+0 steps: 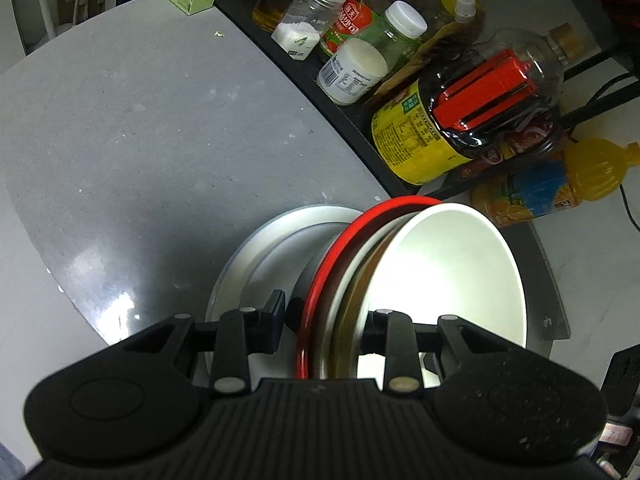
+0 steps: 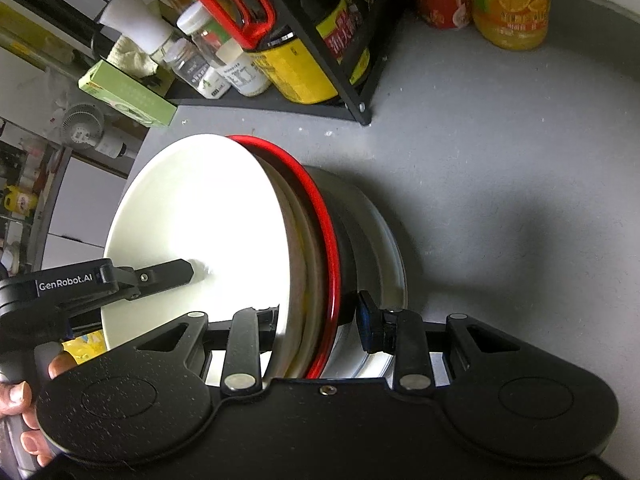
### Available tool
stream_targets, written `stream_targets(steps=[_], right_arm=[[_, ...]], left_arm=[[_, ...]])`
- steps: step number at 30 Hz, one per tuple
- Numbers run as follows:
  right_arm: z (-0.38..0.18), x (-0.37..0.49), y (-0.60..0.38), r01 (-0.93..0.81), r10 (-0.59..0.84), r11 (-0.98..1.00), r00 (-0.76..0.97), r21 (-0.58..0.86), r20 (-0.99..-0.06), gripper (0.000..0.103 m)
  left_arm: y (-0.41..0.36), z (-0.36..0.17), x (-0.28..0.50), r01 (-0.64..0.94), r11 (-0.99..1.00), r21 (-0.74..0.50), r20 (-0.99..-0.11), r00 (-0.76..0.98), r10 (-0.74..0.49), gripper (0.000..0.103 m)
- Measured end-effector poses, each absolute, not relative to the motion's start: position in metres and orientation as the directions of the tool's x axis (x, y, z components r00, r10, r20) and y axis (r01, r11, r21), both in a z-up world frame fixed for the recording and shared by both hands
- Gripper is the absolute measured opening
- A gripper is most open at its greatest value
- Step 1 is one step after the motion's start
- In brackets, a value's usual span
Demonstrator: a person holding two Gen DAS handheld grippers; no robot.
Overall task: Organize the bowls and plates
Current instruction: 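Lift the nested bowls and lower them onto the plate stack, then open the right gripper and pull it back from the bowls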
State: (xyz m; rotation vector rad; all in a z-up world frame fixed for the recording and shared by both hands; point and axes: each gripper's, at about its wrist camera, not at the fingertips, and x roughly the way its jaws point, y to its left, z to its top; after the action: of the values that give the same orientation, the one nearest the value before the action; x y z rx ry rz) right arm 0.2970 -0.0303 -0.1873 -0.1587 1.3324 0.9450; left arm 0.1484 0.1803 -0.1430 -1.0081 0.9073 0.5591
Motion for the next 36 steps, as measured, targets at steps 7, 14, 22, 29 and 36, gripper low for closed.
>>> stream_targets(steps=[7,14,22,29,36], right_arm=[[-0.193,0.296,-0.029,-0.652,0.493,0.645,-0.045,0.400,-0.869,0.029],[-0.182,0.294,-0.035,-0.648,0.530,0.645,-0.005,0.406,-0.848,0.035],[-0.148,0.288,-0.060,-0.621,0.595,0.665,0.102,0.416,-0.797,0.072],[-0.112,0.274,-0.090,-0.627,0.612,0.688,0.229,0.366,-0.757,0.090],[-0.083,0.260,-0.123,-0.605,0.618,0.717,0.321,0.346,-0.718,0.101]], left_arm=[[0.184,-0.154,0.146,-0.772,0.433,-0.464,-0.859,0.512,-0.007,0.031],[0.183,-0.158,0.145,-0.764,0.453,-0.459,-0.856,0.516,0.003,0.031],[0.180,-0.135,0.149,-0.738,0.514,-0.438,-0.847,0.530,0.040,0.056],[0.167,-0.106,0.142,-0.708,0.571,-0.415,-0.830,0.552,0.082,0.081],[0.145,-0.066,0.127,-0.658,0.658,-0.366,-0.810,0.573,0.122,0.092]])
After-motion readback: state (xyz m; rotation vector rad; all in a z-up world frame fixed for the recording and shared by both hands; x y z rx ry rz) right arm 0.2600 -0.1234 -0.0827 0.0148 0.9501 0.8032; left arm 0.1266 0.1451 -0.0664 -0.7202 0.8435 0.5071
